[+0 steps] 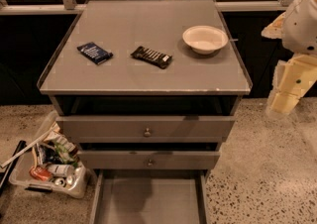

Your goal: Place rxbar chocolate into bottom drawer

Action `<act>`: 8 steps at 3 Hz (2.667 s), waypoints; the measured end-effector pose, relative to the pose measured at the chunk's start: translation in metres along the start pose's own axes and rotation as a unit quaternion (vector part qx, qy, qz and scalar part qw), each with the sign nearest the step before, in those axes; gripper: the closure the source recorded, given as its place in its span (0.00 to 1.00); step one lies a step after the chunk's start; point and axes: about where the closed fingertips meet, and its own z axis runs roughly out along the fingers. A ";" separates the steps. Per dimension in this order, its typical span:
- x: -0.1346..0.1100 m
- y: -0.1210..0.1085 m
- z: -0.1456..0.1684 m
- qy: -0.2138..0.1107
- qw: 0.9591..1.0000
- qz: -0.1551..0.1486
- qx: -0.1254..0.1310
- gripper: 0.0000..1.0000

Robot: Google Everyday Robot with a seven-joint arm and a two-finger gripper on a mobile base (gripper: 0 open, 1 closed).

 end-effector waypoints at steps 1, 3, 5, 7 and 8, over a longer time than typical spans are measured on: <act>0.000 0.000 0.000 0.000 1.000 0.000 0.000 0.00; -0.034 -0.018 0.004 -0.036 0.999 -0.010 0.017 0.00; -0.074 -0.040 0.007 -0.097 0.995 -0.014 0.021 0.00; -0.081 -0.038 0.008 -0.107 0.994 -0.018 0.019 0.00; -0.103 -0.057 0.029 -0.128 0.991 -0.023 0.025 0.00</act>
Offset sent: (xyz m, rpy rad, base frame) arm 0.0150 0.0181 0.0066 0.0220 -0.0255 0.0328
